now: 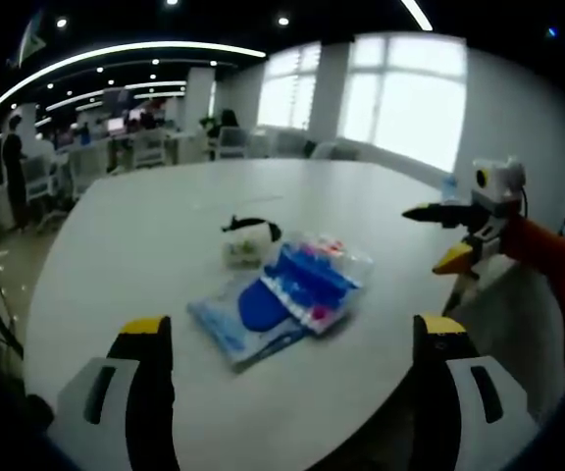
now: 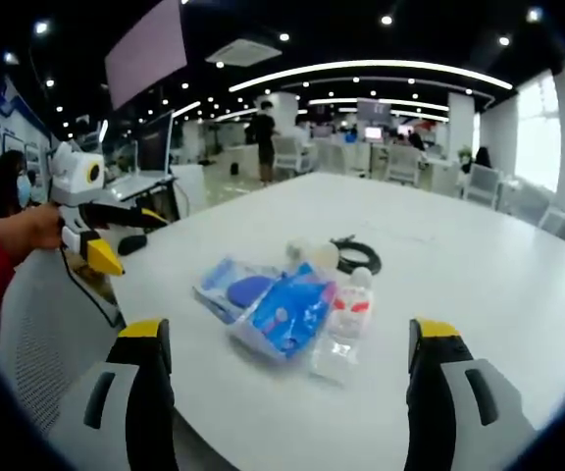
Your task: Arrange the tabletop items into an orderly group along one side of the table until the central work area is clear of visible clutter.
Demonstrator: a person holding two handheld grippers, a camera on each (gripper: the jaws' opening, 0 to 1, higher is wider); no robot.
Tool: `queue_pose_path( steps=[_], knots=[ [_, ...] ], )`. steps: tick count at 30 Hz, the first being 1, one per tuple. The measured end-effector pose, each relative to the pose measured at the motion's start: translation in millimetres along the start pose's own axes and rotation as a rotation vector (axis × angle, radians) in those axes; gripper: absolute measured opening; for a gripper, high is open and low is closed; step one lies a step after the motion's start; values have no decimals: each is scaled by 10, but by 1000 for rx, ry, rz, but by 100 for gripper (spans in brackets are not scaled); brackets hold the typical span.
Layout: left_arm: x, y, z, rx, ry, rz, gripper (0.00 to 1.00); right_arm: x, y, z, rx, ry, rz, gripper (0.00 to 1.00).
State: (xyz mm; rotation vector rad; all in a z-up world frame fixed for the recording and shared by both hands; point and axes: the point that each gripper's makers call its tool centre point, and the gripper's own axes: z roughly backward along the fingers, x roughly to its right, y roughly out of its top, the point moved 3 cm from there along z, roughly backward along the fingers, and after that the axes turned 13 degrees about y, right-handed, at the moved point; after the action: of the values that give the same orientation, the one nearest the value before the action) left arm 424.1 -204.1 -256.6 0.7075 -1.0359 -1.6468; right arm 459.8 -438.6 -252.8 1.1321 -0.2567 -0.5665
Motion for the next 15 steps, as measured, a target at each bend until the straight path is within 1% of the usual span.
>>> queue_pose_path(
  steps=[15],
  knots=[
    [2,-5,0,-2,1,-2,99,-6,-1,-5,-1,3,1,99]
  ],
)
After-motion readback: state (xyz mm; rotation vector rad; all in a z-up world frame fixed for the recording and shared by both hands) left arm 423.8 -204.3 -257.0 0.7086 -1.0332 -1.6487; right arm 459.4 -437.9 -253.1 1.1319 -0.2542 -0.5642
